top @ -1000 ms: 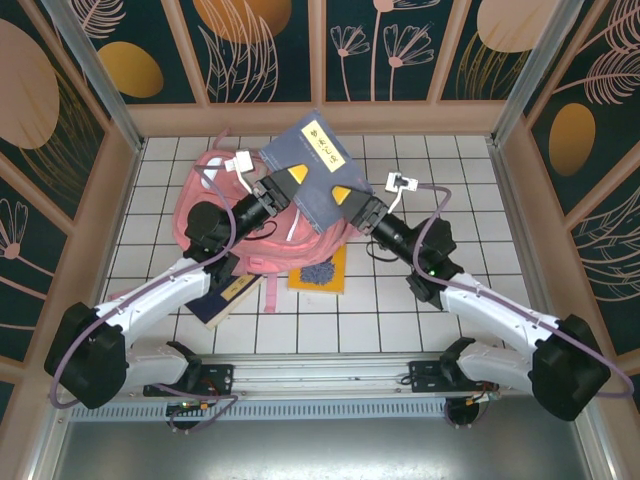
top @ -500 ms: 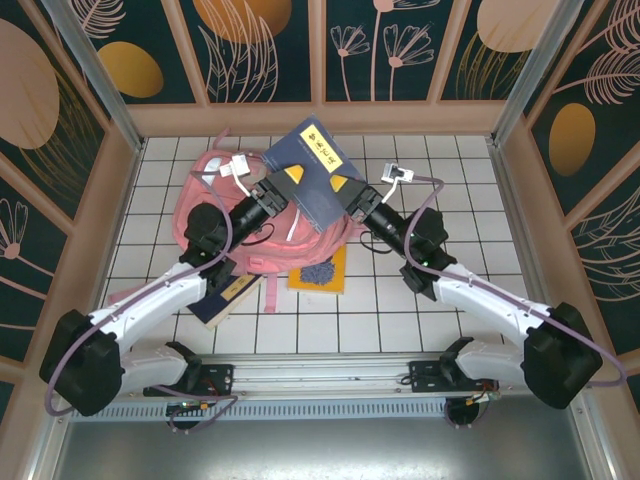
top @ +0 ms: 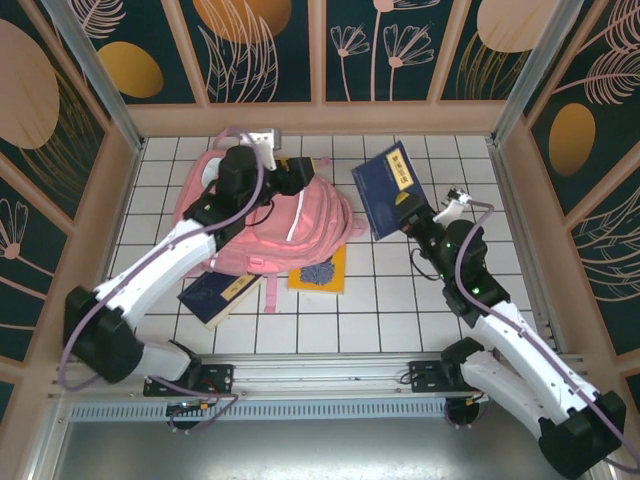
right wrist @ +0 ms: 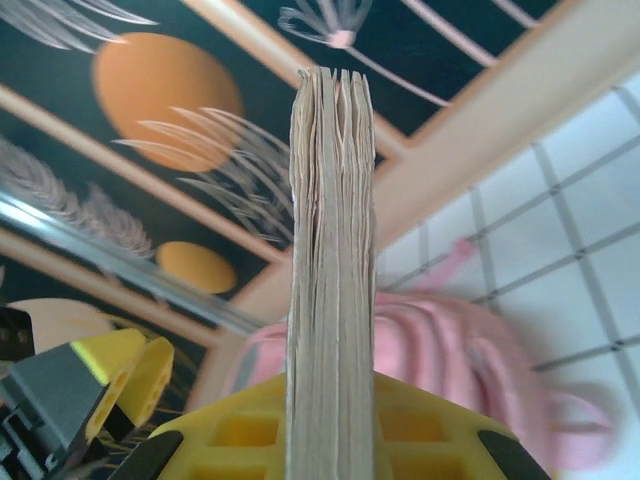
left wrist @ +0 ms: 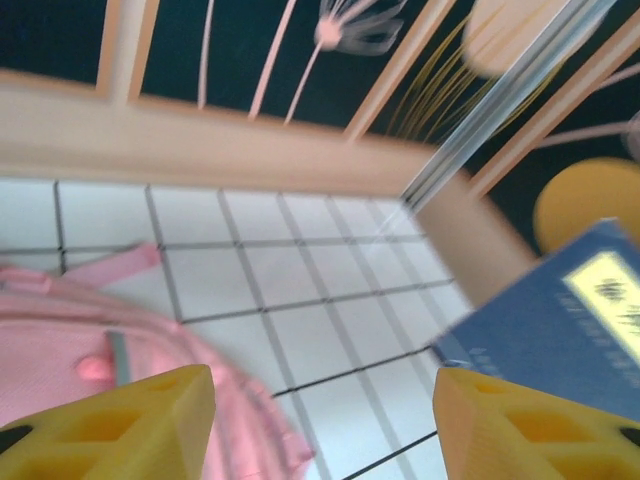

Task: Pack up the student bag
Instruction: Pick up the book from the center of the table, then open the student bag at the middle-left of the table.

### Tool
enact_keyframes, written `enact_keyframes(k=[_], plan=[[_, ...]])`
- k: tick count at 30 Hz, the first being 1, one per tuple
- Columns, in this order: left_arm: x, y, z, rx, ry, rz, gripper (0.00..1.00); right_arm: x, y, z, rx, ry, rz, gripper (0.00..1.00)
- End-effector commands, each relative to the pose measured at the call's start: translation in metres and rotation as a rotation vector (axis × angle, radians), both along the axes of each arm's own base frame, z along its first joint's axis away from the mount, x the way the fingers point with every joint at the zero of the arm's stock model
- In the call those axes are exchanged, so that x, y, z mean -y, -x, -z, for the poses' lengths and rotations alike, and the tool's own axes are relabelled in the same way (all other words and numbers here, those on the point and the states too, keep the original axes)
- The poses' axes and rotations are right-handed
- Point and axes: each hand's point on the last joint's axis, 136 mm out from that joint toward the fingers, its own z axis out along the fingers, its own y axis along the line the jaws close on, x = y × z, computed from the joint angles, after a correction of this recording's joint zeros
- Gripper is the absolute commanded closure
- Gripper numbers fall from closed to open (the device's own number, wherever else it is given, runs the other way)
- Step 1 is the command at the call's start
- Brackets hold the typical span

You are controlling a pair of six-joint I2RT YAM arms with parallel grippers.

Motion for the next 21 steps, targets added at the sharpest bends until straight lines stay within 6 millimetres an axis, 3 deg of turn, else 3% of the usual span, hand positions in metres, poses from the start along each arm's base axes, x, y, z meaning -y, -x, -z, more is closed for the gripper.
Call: enact_keyframes(k=[1,3,6,9,21], plan=[[-0.013,-0.008,0.061,-0.201,-0.123,0.051,0.42,0.012,0.008,0.009,-0.02,0.044,0.028,1.0],[-0.006,-0.01,0.079,-0.261,-0.113,0.099,0.42,0.015,0.011,0.01,-0.027,0.06,0.033,1.0],[0.007,-0.006,0.107,-0.347,-0.111,0.167,0.55,0.02,0.013,0.017,-0.052,0.076,0.057,1.0],[0.005,-0.004,0.127,-0.381,-0.12,0.157,0.59,0.023,0.014,0.021,-0.057,0.074,0.068,1.0],[0.001,0.004,0.154,-0.423,-0.111,0.148,0.59,0.019,0.012,0.025,-0.065,0.065,0.049,1.0]])
